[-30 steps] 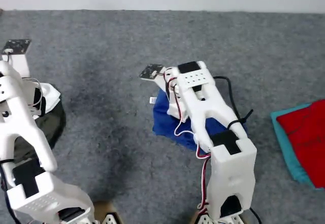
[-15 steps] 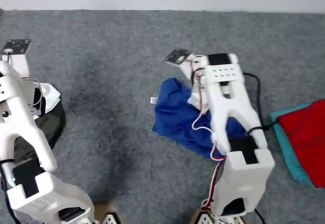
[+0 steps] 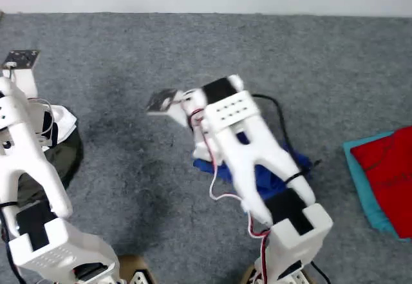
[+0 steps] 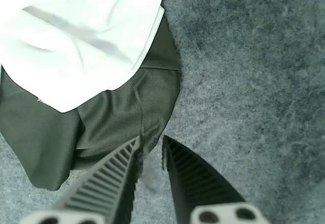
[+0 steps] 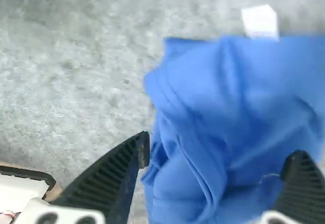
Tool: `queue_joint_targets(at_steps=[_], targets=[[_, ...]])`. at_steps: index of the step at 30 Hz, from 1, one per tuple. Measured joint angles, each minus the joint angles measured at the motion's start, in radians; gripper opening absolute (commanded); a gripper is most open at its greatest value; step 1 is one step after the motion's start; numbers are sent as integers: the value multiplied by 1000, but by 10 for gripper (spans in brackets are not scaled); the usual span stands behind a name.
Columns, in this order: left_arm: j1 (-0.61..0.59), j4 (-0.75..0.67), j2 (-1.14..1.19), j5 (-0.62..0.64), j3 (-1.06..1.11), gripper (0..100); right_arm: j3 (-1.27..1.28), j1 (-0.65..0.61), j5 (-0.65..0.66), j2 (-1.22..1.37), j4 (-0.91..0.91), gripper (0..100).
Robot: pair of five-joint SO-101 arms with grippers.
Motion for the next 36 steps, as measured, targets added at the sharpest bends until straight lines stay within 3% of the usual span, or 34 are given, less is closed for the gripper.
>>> queue_joint_targets(at_steps=[8, 17, 36], targets=[[-52, 0, 0, 0, 0, 62, 0, -31, -2, 196, -71, 408], [-60, 0, 0, 0, 2, 62, -9, -31, -3, 298, -170, 207], [-58, 0, 0, -3, 2, 62, -18, 98, 0, 262, -193, 203]])
